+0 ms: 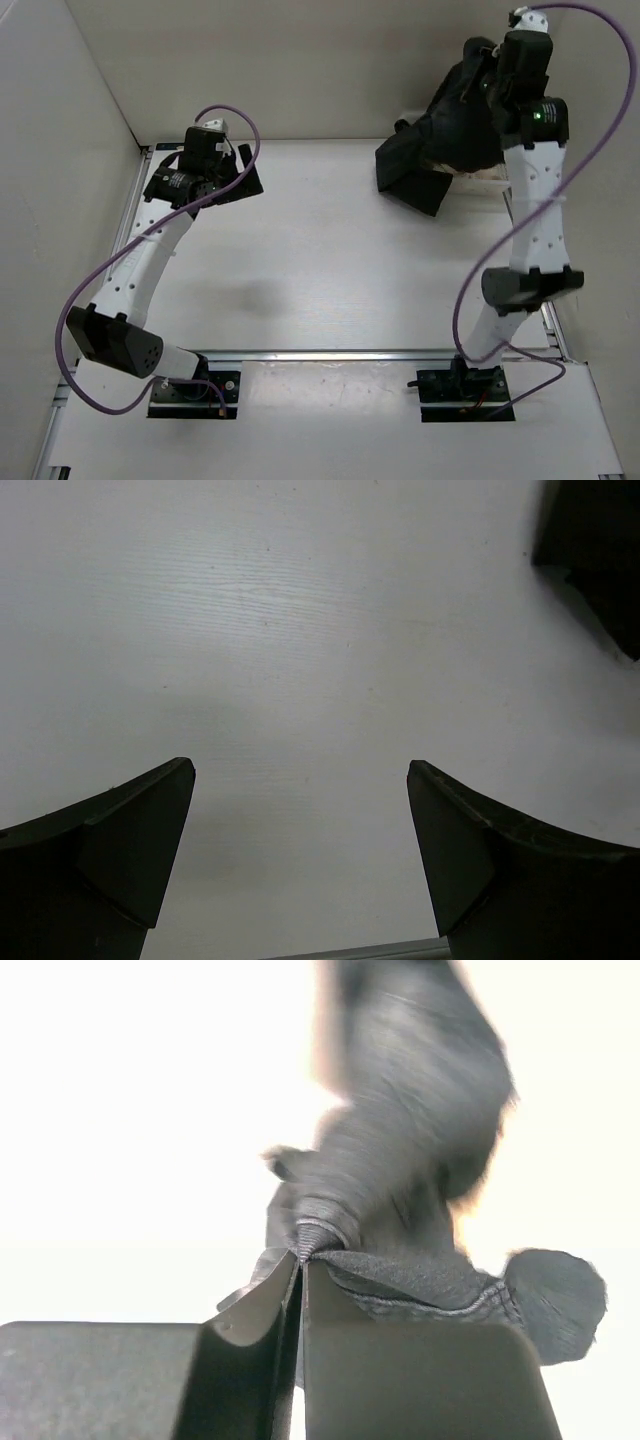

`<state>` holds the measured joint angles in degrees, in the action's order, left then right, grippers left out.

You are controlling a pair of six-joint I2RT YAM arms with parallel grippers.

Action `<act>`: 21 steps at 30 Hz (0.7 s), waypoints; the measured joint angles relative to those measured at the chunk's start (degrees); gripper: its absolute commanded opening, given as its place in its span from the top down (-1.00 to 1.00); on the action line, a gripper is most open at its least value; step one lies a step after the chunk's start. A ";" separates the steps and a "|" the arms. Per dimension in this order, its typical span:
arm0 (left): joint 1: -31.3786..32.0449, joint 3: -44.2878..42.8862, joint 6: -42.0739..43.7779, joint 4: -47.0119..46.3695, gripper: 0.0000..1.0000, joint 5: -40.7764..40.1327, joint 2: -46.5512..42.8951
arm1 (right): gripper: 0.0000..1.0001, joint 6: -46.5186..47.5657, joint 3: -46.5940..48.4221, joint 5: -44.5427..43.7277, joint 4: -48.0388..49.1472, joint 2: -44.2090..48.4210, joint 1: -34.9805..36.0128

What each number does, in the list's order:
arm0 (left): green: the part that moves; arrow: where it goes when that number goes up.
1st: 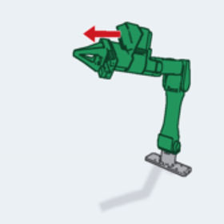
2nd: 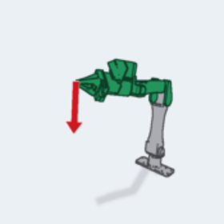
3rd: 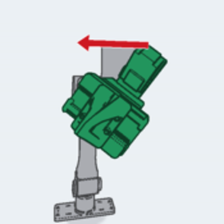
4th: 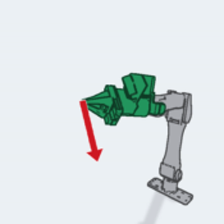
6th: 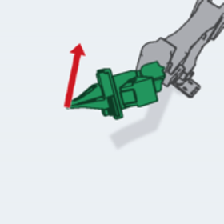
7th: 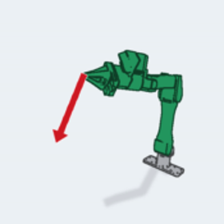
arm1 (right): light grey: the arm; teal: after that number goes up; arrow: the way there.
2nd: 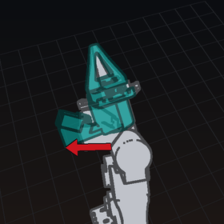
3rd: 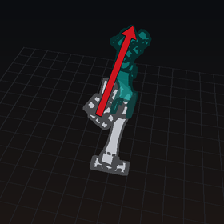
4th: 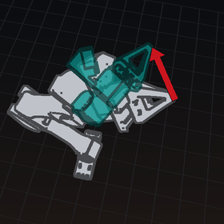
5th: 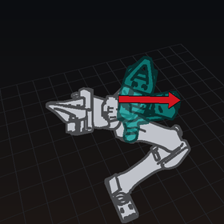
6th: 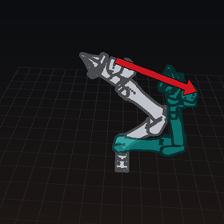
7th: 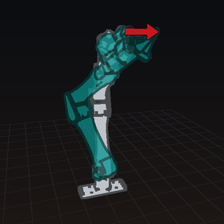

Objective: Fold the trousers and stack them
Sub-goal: Move the trousers to the center of the board

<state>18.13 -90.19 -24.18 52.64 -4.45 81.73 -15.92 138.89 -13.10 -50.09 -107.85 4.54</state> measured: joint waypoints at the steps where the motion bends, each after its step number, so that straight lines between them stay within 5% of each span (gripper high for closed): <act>1: -0.24 0.00 -1.27 0.22 -0.99 -0.70 -0.31 | 1.00 0.66 -0.07 0.76 0.94 3.28 2.08; 5: -3.48 1.16 -6.32 1.29 -0.99 -2.60 -2.71 | 1.00 4.74 -5.79 6.03 6.40 15.74 14.75; 7: -6.27 2.99 -9.09 2.32 -0.99 -4.33 -4.31 | 0.83 6.01 -13.33 8.87 9.07 21.59 22.51; 8: -7.32 3.89 -10.23 3.06 -0.99 -5.25 -4.85 | 0.45 6.14 -16.48 9.75 9.55 23.26 24.96; 9: -8.57 5.18 -11.43 3.50 -0.99 -6.58 -5.49 | -0.65 5.97 -21.59 10.40 10.82 25.22 28.30; 11: -11.43 8.07 -13.46 4.85 -0.99 -8.57 -6.43 | -1.00 5.60 -33.59 10.75 12.98 28.48 33.59; 16: -14.53 10.97 -13.03 7.41 -0.99 -7.56 -6.56 | -1.00 1.09 -51.84 6.38 9.68 24.06 38.18; 21: -8.66 9.42 -8.87 6.58 -0.99 -4.33 -5.42 | -1.00 -2.86 -66.14 5.07 6.19 29.77 33.09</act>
<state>9.47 -80.77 -33.06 59.22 -8.78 76.31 -18.79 72.75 -8.03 -43.90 -78.08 37.63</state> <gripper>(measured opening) 0.989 0.998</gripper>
